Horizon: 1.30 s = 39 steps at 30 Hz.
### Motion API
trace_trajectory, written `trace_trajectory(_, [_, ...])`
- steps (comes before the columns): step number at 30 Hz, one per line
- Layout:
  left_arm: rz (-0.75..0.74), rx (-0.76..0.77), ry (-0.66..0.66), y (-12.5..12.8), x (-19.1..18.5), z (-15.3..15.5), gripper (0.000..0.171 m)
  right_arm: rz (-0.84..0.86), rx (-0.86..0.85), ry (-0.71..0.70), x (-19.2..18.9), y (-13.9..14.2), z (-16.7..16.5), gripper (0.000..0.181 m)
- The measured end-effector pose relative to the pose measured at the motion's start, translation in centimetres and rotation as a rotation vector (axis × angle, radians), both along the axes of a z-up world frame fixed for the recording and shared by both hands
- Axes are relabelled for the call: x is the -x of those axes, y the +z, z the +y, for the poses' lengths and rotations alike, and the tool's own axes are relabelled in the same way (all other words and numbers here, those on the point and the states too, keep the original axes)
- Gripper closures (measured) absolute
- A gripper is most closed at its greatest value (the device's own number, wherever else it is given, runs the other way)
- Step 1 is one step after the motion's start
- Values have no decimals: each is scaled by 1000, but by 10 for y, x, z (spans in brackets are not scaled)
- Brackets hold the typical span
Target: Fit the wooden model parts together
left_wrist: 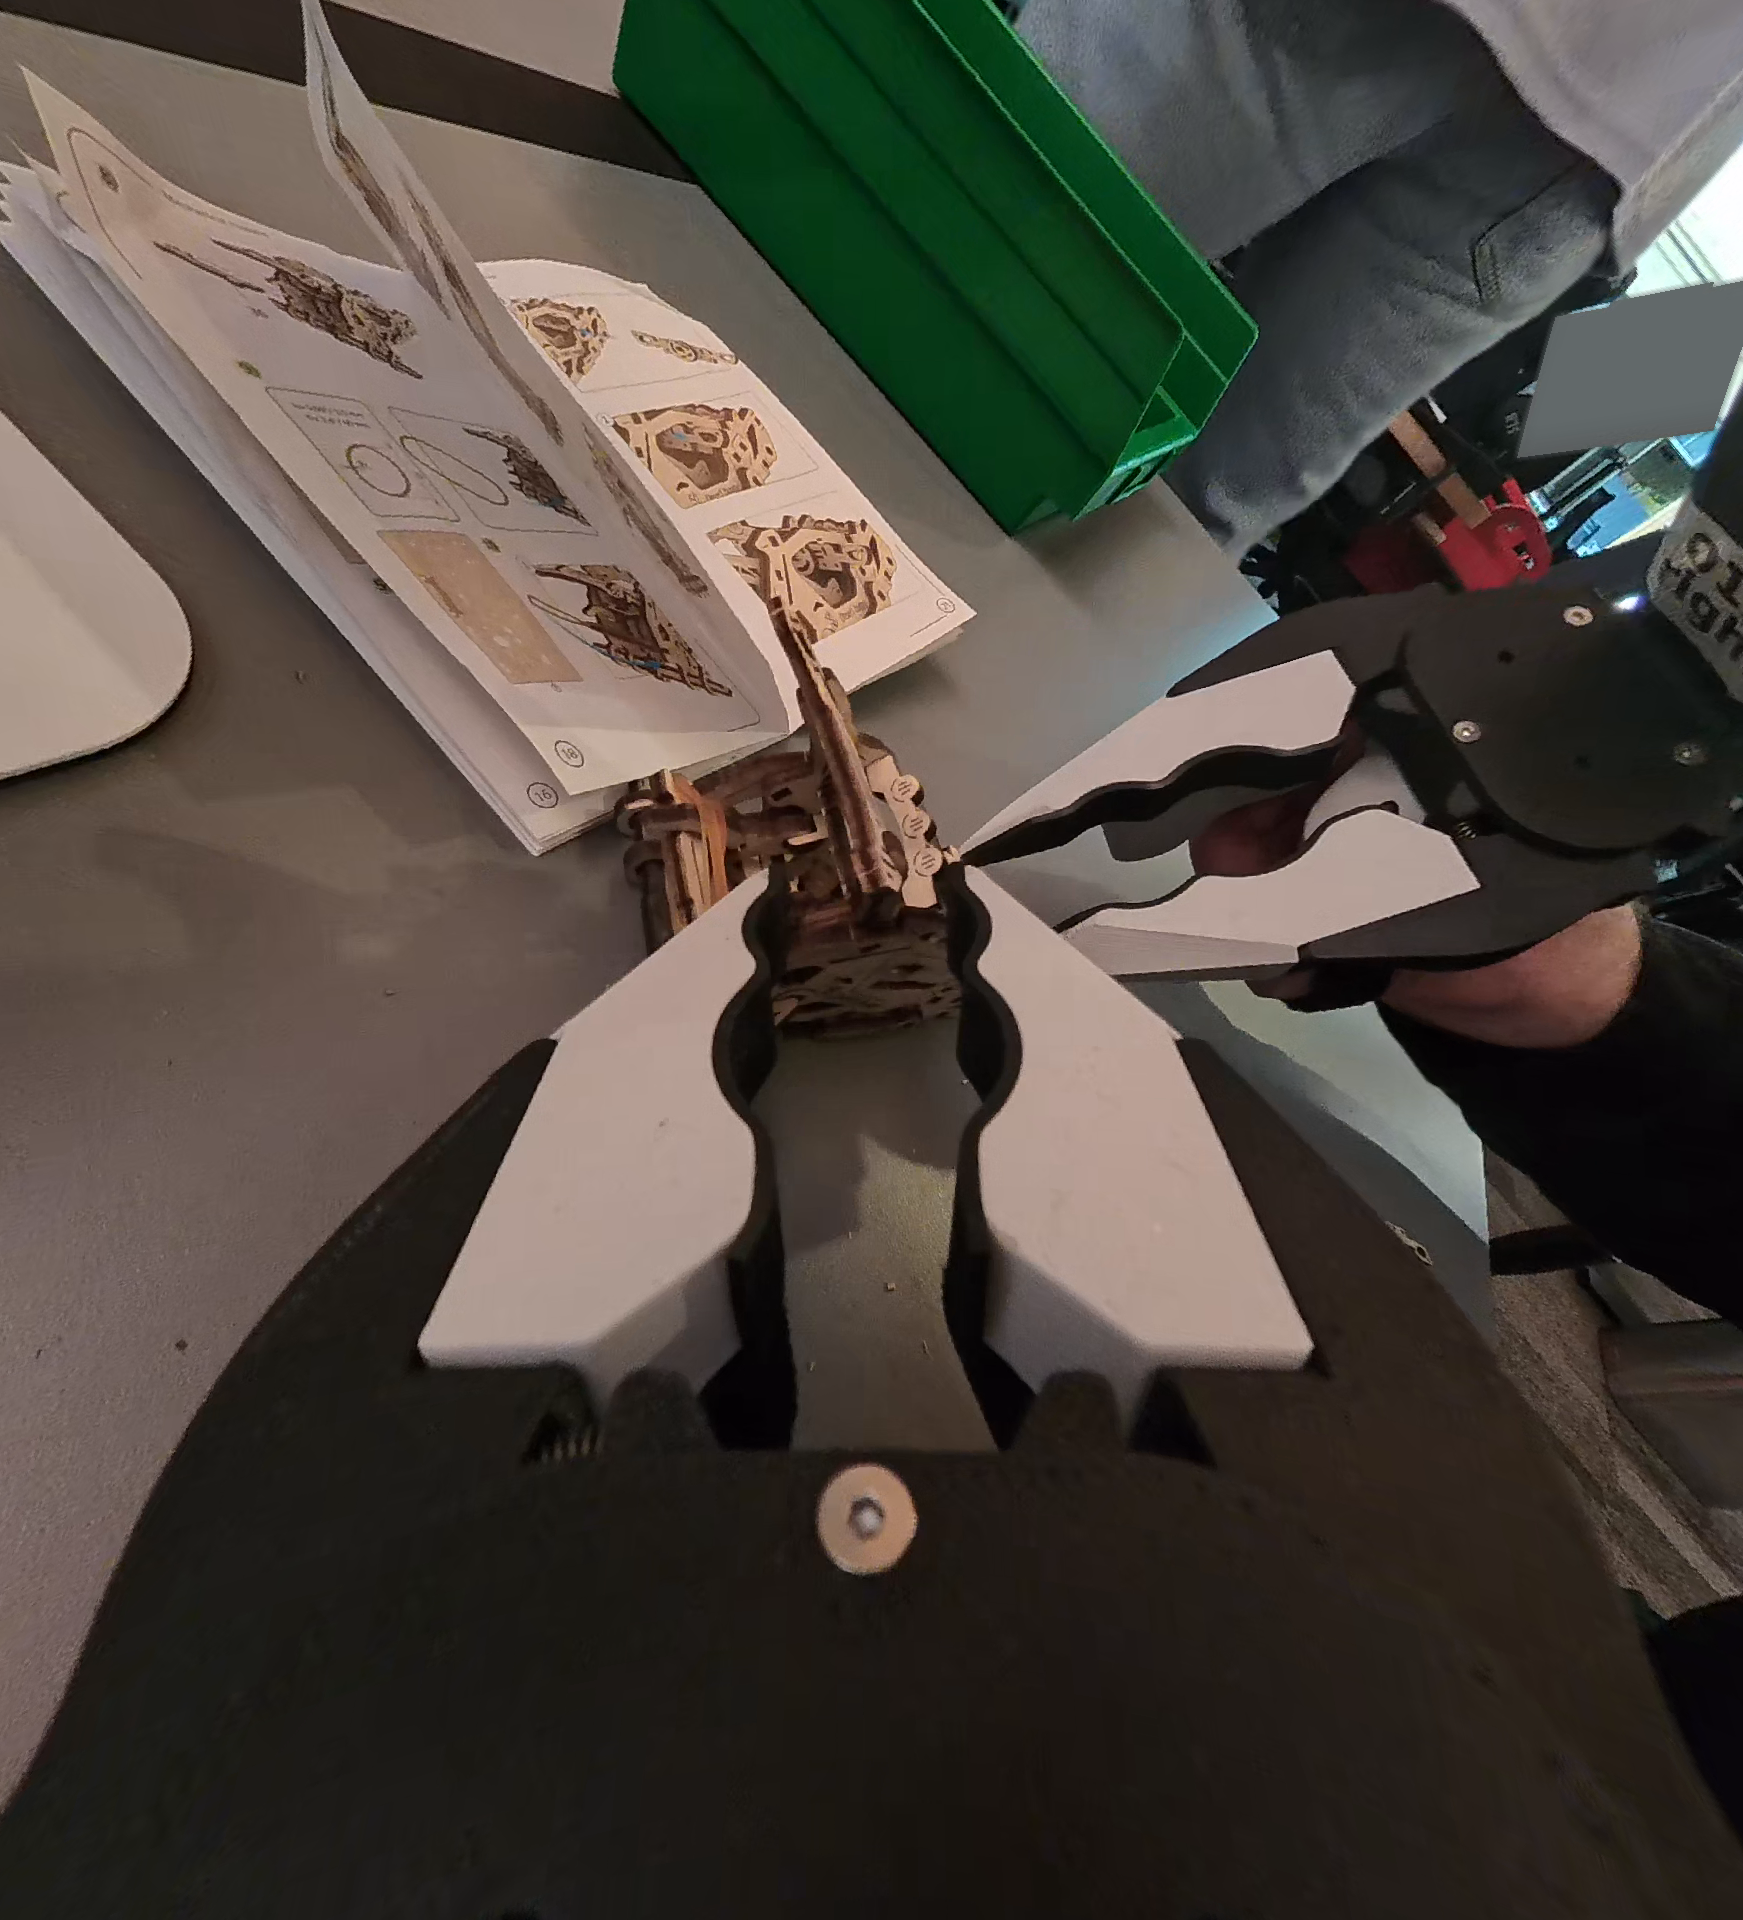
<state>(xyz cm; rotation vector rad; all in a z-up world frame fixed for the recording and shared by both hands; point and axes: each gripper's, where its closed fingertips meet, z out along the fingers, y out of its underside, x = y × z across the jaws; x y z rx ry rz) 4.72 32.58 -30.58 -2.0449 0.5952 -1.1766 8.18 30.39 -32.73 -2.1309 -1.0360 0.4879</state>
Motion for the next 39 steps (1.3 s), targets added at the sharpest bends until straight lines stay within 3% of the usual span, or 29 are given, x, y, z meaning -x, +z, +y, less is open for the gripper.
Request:
trace_trajectory(26, [1, 0, 21, -1, 2, 2, 146, -60, 56, 3, 1, -2, 2, 156])
trace_trajectory(31, [-8, 10, 12, 0, 2, 2, 147, -69, 51, -8, -1, 1, 1, 145])
trace_trajectory(39, [-8, 10, 9, 0, 2, 2, 147, -46, 16, 14, 2, 2, 2, 160])
